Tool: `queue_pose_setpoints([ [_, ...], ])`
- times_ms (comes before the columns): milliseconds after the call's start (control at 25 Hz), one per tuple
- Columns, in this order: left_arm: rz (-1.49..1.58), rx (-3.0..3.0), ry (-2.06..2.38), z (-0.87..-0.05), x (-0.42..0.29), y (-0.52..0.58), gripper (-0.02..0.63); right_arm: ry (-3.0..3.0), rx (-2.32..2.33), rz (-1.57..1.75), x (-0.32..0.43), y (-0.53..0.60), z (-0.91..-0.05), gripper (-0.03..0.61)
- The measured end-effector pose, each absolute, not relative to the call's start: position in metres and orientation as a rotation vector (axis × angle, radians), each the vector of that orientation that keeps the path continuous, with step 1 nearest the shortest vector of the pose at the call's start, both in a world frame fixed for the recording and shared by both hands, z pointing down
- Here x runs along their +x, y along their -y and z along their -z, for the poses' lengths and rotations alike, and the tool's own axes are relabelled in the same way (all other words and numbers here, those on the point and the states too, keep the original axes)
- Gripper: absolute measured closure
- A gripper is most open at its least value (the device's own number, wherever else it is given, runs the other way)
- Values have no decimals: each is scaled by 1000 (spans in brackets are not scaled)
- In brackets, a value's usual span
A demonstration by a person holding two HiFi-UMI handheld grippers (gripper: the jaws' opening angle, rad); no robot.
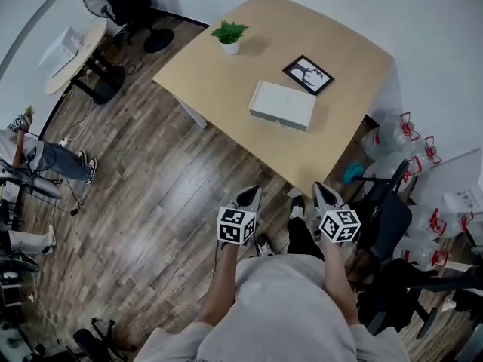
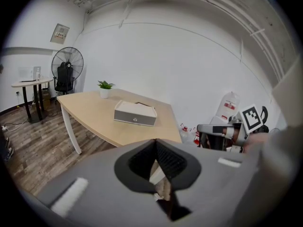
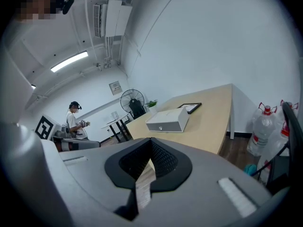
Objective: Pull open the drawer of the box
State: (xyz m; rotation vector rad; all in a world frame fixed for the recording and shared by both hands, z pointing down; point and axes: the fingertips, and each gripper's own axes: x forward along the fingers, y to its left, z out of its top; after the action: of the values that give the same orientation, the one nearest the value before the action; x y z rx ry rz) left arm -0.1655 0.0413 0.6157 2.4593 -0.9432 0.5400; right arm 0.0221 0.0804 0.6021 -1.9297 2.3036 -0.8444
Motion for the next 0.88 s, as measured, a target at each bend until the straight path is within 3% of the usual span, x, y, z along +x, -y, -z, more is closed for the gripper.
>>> queue_pose_setpoints([
  [880, -564, 2356, 1176, -615, -87, 102, 560, -2701, -1724, 754, 77, 107, -605, 577],
])
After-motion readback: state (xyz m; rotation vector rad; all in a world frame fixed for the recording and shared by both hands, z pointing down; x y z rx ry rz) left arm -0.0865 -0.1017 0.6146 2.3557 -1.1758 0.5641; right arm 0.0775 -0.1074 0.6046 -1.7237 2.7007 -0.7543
